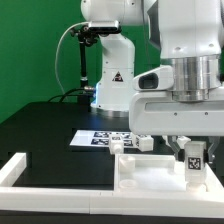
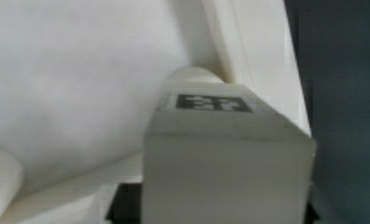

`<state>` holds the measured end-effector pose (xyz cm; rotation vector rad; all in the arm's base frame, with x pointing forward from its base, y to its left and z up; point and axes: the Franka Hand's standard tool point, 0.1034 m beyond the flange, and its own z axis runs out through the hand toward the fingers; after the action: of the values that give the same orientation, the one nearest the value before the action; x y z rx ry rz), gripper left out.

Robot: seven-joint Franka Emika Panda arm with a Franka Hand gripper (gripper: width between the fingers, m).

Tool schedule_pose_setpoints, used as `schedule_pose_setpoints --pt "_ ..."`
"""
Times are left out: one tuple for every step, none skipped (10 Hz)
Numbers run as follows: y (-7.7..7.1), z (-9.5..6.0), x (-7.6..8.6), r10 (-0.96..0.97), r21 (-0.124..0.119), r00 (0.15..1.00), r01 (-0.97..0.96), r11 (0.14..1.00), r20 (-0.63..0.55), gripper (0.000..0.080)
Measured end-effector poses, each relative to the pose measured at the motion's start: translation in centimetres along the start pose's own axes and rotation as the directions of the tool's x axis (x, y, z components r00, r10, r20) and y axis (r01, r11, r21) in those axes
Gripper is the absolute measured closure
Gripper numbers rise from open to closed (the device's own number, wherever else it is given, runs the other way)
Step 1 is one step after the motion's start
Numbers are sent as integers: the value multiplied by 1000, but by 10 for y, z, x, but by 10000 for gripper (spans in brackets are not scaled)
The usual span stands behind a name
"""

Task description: Assemble one leg

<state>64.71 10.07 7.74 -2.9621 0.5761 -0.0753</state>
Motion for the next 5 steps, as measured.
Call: schedule_pose_setpoints --pt "0 0 0 68 0 998 -68 998 0 514" --pt "1 0 0 129 0 992 -129 992 0 514" --pt "2 1 1 265 -2 964 -265 964 -2 514" --pt "3 1 1 379 -4 925 -379 925 -3 514" --pt "5 2 1 497 -5 868 -497 868 1 514"
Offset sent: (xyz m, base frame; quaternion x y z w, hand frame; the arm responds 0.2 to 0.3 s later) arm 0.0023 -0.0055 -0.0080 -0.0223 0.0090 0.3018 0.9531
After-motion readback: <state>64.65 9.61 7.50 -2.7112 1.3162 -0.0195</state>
